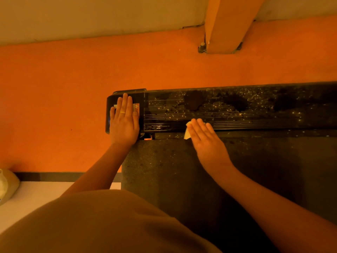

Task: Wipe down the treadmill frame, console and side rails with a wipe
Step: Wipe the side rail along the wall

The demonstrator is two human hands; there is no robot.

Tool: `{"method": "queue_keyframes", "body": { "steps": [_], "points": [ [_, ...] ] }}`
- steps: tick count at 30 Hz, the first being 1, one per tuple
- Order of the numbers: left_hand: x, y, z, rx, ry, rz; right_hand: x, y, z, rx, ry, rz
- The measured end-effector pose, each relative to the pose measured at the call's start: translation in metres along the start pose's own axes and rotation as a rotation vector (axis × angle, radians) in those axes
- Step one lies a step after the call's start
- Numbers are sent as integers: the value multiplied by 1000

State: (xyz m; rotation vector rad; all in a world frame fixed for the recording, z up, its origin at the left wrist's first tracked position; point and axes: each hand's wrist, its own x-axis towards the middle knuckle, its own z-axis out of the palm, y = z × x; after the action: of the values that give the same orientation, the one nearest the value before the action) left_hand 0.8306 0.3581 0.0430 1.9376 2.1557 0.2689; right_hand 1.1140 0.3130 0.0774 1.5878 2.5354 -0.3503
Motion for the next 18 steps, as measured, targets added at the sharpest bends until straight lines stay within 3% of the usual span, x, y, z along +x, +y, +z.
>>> {"method": "queue_keyframes", "body": {
  "steps": [5,8,10,16,18],
  "points": [
    [1,0,1,14,11,-3,-17,24,7,22,25,145],
    [0,0,1,16,10,0,-1,-5,5,48,53,62],
    [0,1,1,15,9,-1,4,-9,6,30,-14,15],
    [0,2,0,2,23,-3,-27,30,10,57,32,261],
    [0,2,1,5,24,-1,-26,27,9,121,79,260]
  ]
}}
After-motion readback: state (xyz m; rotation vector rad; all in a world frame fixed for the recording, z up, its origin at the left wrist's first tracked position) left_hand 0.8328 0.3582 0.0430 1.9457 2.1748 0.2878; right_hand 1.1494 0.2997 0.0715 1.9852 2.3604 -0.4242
